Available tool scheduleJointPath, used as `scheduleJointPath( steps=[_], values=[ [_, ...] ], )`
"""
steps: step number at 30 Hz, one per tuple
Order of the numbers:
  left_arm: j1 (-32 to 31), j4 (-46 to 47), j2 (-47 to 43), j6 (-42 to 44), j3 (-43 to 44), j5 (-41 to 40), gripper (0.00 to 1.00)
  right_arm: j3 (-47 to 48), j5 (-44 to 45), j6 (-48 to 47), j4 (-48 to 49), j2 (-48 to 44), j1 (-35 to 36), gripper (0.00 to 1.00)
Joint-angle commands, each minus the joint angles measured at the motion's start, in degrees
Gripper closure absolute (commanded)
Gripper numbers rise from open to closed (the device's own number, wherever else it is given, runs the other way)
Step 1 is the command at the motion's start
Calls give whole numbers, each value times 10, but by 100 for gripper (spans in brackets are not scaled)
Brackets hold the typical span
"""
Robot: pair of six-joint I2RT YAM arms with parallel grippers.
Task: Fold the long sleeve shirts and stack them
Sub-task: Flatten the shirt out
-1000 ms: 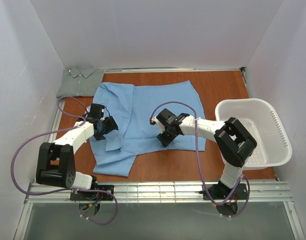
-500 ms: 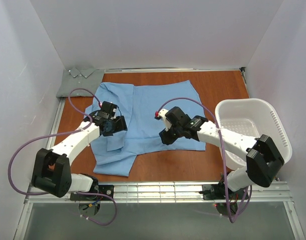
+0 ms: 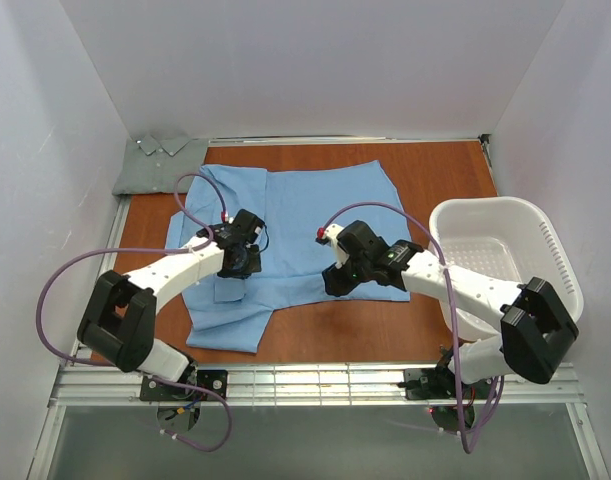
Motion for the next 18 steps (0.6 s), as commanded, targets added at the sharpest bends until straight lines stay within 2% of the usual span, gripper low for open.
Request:
scheduleJointPath(
  steps=[1,5,6,9,10,11,13,14,15,18],
  values=[
    [-2,-6,22,1,43,-19,100,-4,5,11,19,-29,1,39],
    [-2,-4,73,19,174,-1,100,-9,53,15,19,-58,1,40],
    [-2,-4,91,26,261,10,100,-12,64,18,20,-73,0,40],
    [-3,-15,191,37,417,61,100,-25,95,18,28,-105,0,40],
    [-3,-16,221,38,515,76,99,-28,98,16,34,-111,1,40],
    [-4,-14,267,40,566,88,80,-35,95,6,38,-116,0,40],
    [-3,-3,308,52,663,116,59,-37,80,-8,39,-120,3,39],
    [-3,3,329,54,681,116,53,-36,68,-21,39,-117,4,39],
    [-3,4,332,56,691,116,39,-36,55,-29,40,-113,6,39],
    [5,17,303,60,658,102,22,-37,-1,-52,55,-101,22,40]
  ],
)
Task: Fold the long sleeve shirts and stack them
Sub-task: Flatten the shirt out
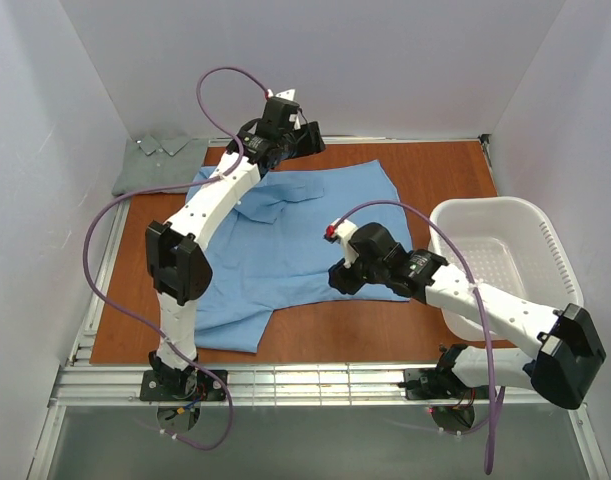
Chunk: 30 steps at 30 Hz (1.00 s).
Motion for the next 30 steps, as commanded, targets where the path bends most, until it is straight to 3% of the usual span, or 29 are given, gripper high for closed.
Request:
scheduleJointPath(
  steps=[1,4,8,14,20,30],
  values=[
    [13,-8,-47,6,-38,2,19,-6,-71,-40,40,17,34,40],
    [66,14,-126,-17,-161,12,17,12,-87,-74,64,48,91,40],
    [187,33,-246,-19,-351,26,17,61,-72,-111,86,121,172,40],
    [301,36,-418,22,-518,22,16,171,-46,-163,95,252,276,42],
    [327,49,-503,54,-623,6,16,266,-26,-205,96,367,336,47],
    [327,132,-492,37,-726,26,17,299,64,-234,96,471,353,57]
  ],
)
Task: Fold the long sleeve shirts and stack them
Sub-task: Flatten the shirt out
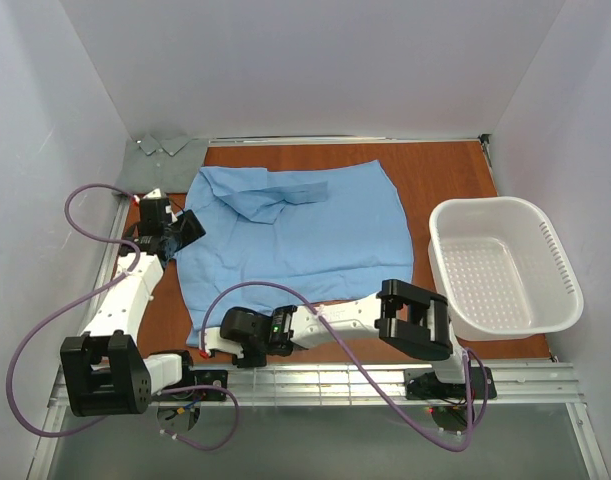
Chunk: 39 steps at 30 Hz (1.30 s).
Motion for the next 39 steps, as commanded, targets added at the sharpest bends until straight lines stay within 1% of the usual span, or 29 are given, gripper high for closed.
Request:
scheduleJointPath(
  steps=[1,2,4,6,8,10,11,12,13,15,17,18,19,20,21,22,23,24,26,28,29,30,31,33,35,36,37,38,39],
  values=[
    [2,50,-3,1,-29,9,17,20,59,-20,3,17,0,62],
    [3,57,-3,2,-38,27,17,20,75,-22,3,23,0,69],
    [2,90,-7,8,-65,35,18,23,90,-28,2,17,0,98],
    [2,112,-11,14,-84,36,18,40,90,-35,-13,-22,-8,99],
    [3,125,-18,18,-94,37,18,62,58,-15,-28,-78,-50,99],
    [3,132,-20,22,-96,38,18,84,-4,45,-39,-123,-135,99],
    [3,132,-19,22,-96,40,18,87,-47,66,-40,-127,-184,99],
    [3,133,-17,23,-96,46,18,91,-75,119,-42,-127,-229,99],
    [2,134,-18,23,-98,49,18,92,-73,146,-46,-120,-277,97],
    [3,135,-19,23,-99,44,18,92,-77,187,-53,-98,-311,81],
    [3,135,-21,22,-100,38,18,92,-59,221,-62,-84,-330,74],
    [2,135,-19,22,-100,39,18,91,-49,220,-66,-84,-329,70],
    [3,134,-18,22,-101,39,18,83,-64,212,-64,-94,-323,67],
    [2,133,-16,22,-101,40,18,75,-60,178,-61,-106,-309,65],
    [3,134,-13,22,-101,43,18,75,-60,178,-61,-112,-299,64],
    [3,134,-10,22,-101,44,18,66,-43,143,-57,-117,-285,64],
    [3,134,-6,21,-101,46,18,61,-35,134,-55,-126,-272,61],
    [3,134,-2,21,-99,50,18,56,-12,128,-52,-130,-249,60],
    [3,132,4,22,-97,51,18,31,-11,145,-39,-143,-236,58],
    [3,132,3,22,-98,51,18,7,-19,191,-26,-154,-231,55],
    [3,132,0,22,-99,50,18,-17,-19,267,-17,-159,-231,55],
    [3,131,-1,22,-100,50,18,-26,-20,303,-18,-159,-232,54],
    [3,132,-2,20,-99,50,18,-36,-64,330,-10,-161,-231,53],
    [3,132,1,20,-98,51,18,-82,-125,416,45,-167,-232,53],
    [3,132,3,20,-97,56,18,-112,-149,463,87,-171,-231,53],
    [3,132,3,21,-98,57,18,-132,-169,500,125,-170,-231,54],
    [3,132,3,20,-98,56,18,-140,-178,516,143,-163,-231,53],
    [3,131,2,20,-98,54,18,-149,-191,530,193,-158,-232,53],
    [3,132,0,20,-99,53,18,-168,-207,561,212,-154,-232,54]
  ],
)
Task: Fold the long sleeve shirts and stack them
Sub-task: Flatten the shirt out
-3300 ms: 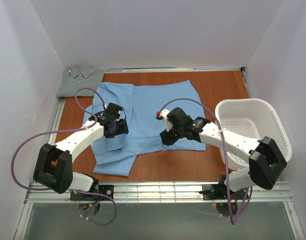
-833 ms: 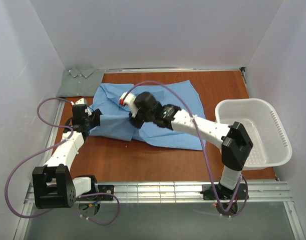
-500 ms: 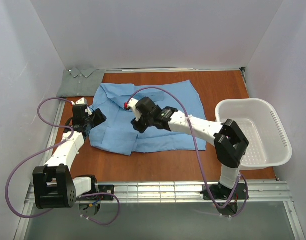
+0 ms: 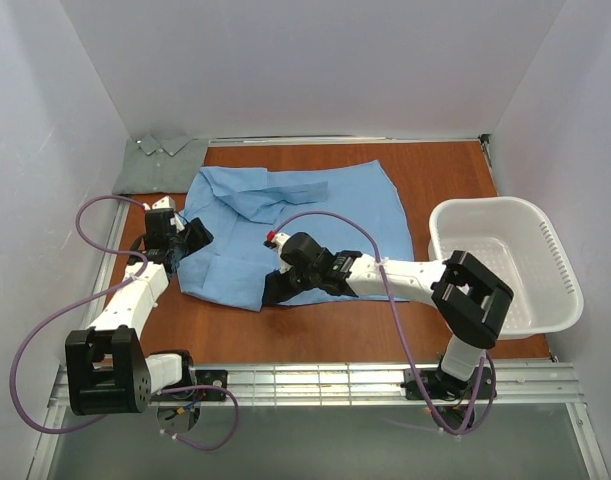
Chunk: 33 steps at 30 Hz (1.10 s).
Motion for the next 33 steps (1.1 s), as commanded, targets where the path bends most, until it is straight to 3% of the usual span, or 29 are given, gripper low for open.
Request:
scheduleJointPath(
  steps=[1,18,33],
  values=[
    [3,2,-8,5,-3,2,18,-36,-75,139,153,12,3,54],
    [3,2,-13,1,-4,-9,19,-104,-40,259,279,67,17,54],
    [3,1,-21,-1,-4,-13,20,-88,-55,291,323,125,17,55]
  ],
)
